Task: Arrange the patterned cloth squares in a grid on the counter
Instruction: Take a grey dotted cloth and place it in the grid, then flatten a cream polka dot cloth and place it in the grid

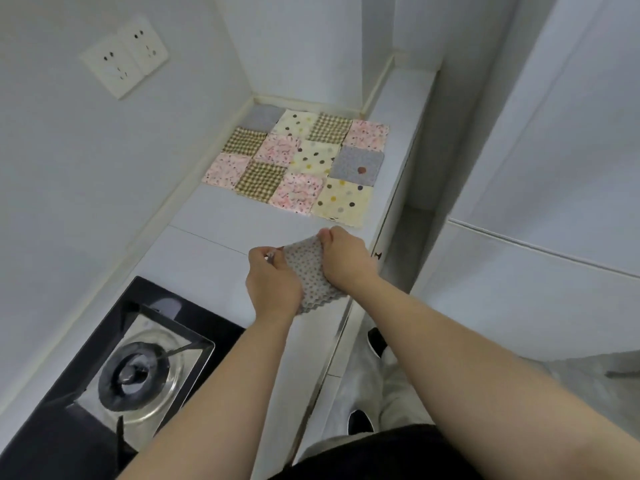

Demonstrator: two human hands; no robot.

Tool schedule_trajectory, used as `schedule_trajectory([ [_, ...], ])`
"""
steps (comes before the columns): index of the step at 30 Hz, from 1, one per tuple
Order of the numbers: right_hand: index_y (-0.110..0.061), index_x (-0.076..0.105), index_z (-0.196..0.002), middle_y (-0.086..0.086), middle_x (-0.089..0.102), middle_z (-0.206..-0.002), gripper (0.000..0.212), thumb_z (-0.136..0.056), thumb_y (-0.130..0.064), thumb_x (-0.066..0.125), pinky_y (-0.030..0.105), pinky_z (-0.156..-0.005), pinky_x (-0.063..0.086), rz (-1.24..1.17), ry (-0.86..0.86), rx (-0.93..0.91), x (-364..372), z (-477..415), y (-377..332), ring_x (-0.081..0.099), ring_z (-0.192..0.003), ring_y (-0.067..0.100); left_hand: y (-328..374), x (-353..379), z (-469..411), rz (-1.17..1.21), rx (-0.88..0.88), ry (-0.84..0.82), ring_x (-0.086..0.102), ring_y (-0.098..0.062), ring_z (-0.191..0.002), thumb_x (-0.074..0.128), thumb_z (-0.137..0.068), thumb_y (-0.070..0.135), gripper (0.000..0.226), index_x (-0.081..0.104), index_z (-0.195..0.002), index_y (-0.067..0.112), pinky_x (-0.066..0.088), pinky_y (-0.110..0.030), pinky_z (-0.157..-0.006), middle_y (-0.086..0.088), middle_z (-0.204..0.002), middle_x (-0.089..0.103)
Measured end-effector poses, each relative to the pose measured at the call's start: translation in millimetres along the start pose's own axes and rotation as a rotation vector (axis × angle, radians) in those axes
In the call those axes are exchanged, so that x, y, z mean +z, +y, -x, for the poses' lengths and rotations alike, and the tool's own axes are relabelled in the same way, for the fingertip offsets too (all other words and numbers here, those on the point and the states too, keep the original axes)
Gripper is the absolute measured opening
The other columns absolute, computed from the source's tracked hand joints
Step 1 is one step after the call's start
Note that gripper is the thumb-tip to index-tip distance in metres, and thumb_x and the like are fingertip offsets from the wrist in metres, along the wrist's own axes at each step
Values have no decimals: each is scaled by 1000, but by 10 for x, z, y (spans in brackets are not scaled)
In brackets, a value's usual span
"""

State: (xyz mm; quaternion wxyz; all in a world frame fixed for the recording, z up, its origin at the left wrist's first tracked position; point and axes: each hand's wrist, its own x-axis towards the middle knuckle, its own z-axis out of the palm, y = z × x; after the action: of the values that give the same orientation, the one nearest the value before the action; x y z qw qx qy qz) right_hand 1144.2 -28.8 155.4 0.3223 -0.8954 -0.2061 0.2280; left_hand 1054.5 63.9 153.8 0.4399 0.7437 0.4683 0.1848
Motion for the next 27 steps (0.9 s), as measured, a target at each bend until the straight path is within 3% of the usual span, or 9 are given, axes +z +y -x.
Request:
schedule_trajectory([
  [5, -3, 49, -135, 17, 54, -126, 36, -110, -19, 28, 36, -87, 44, 81, -199, -109, 205, -833, -56, 55, -112, 36, -73, 245, -572, -50, -176, 114, 52, -7, -73, 42, -106, 24, 13, 50, -111, 15, 37, -25, -54, 7, -84, 55],
  [8, -6, 53, -129, 13, 58, -118, 36, -111, -25, 28, 37, -87, 45, 108, -286, -145, 230, -1240, -140, 57, -109, 34, -85, 362, -841, -71, -288, 164, 55, -15, -76, 43, -106, 26, 13, 49, -110, 16, 43, -30, -63, 8, -84, 55],
  [11, -11, 54, -111, 4, 58, -93, 42, -110, -43, 26, 36, -77, 44, 62, -331, -117, 269, -1589, -227, 58, -91, 28, -89, 451, -1074, -47, -403, 209, 58, -24, -86, 44, -105, 31, 15, 47, -110, 18, 48, -35, -75, 8, -87, 56],
  [14, -9, 53, -116, 5, 57, -96, 50, -108, -50, 25, 36, -75, 42, 73, -420, -108, 288, -1890, -269, 54, -86, 24, -68, 492, -1243, 28, -527, 212, 59, -23, -91, 47, -104, 39, 24, 45, -115, 18, 53, -39, -80, 10, -91, 55],
  [16, -9, 52, -116, 3, 56, -94, 48, -109, -48, 26, 36, -73, 41, 93, -477, -141, 263, -2035, -258, 54, -85, 23, -55, 497, -1288, 69, -577, 204, 59, -19, -88, 52, -102, 38, 28, 44, -120, 18, 55, -39, -77, 8, -97, 57],
  [19, -11, 54, -112, 2, 59, -90, 41, -110, -42, 29, 37, -68, 43, 102, -547, -181, 233, -2178, -208, 58, -83, 23, -45, 507, -1272, 107, -600, 146, 56, -10, -79, 57, -99, 24, 35, 39, -129, 21, 47, -27, -58, 8, -99, 53],
  [23, -11, 56, -129, 4, 62, -105, 37, -109, -33, 34, 41, -84, 51, 106, -621, -167, 214, -2284, -155, 61, -96, 25, -105, 508, -1238, 128, -633, 103, 58, -11, -84, 61, -95, 13, 47, 34, -131, 23, 44, -22, -54, 4, -110, 53],
  [27, -20, 48, -140, -2, 59, -93, 35, -106, -24, 41, 28, -57, 45, 74, -679, -188, 221, -2381, -97, 62, -70, 16, -163, 504, -1278, 106, -616, 87, 56, -20, -81, 59, -94, 8, 35, 33, -114, 19, 47, -29, -53, -1, -112, 52],
])
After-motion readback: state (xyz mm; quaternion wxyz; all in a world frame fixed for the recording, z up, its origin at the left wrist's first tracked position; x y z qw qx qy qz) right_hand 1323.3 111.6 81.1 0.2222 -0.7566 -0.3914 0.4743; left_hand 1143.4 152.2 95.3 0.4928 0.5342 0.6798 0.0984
